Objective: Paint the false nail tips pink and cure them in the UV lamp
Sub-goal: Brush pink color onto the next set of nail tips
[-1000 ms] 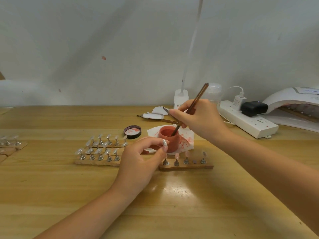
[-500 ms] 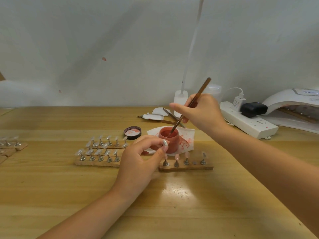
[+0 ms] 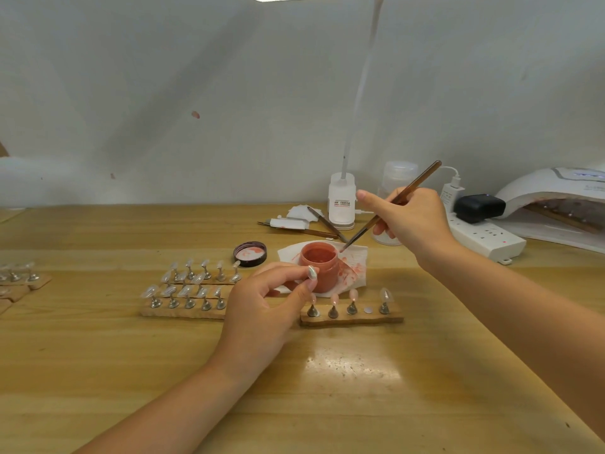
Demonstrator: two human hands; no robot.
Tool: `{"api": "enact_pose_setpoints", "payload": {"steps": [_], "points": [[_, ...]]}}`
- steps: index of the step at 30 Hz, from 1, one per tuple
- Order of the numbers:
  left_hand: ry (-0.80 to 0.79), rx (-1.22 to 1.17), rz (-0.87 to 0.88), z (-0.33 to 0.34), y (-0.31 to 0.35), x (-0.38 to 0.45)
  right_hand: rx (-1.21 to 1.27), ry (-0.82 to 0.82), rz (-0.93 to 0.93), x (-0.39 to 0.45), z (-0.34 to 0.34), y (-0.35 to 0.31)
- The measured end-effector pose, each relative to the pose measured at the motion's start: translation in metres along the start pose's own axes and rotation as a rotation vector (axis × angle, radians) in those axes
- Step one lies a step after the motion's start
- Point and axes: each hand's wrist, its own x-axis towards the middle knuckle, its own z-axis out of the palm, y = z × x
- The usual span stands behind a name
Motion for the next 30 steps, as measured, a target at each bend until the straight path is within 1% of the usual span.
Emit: {"api": "enact_pose_setpoints", "payload": {"steps": [4, 7, 11, 14, 20, 27, 30], "points": [[0.011, -0.011, 0.016, 0.000, 0.002, -0.001, 0.089, 0.079, 0.008, -0.002, -0.007, -0.002], [0.018, -0.005, 0.016, 0.000, 0.003, -0.001, 0.177, 0.096, 0.014, -0.011, -0.008, -0.007], [0.034, -0.039, -0.032, 0.000, 0.003, -0.001, 0.381, 0.022, 0.021, -0.033, -0.010, -0.013], [0.036, -0.051, -0.039, 0.000, 0.004, -0.002, 0.496, -0.052, -0.015, -0.053, -0.008, -0.012], [0.042, -0.029, -0.026, -0.001, 0.006, -0.001, 0.482, -0.128, -0.068, -0.076, -0.003, -0.001], [0.029, -0.007, -0.029, 0.000, 0.002, 0.000, 0.474, -0.076, -0.182, -0.085, -0.004, 0.001], [0.018, -0.007, -0.034, 0.000, 0.001, 0.000, 0.476, -0.051, -0.284, -0.089, -0.002, -0.002]]}}
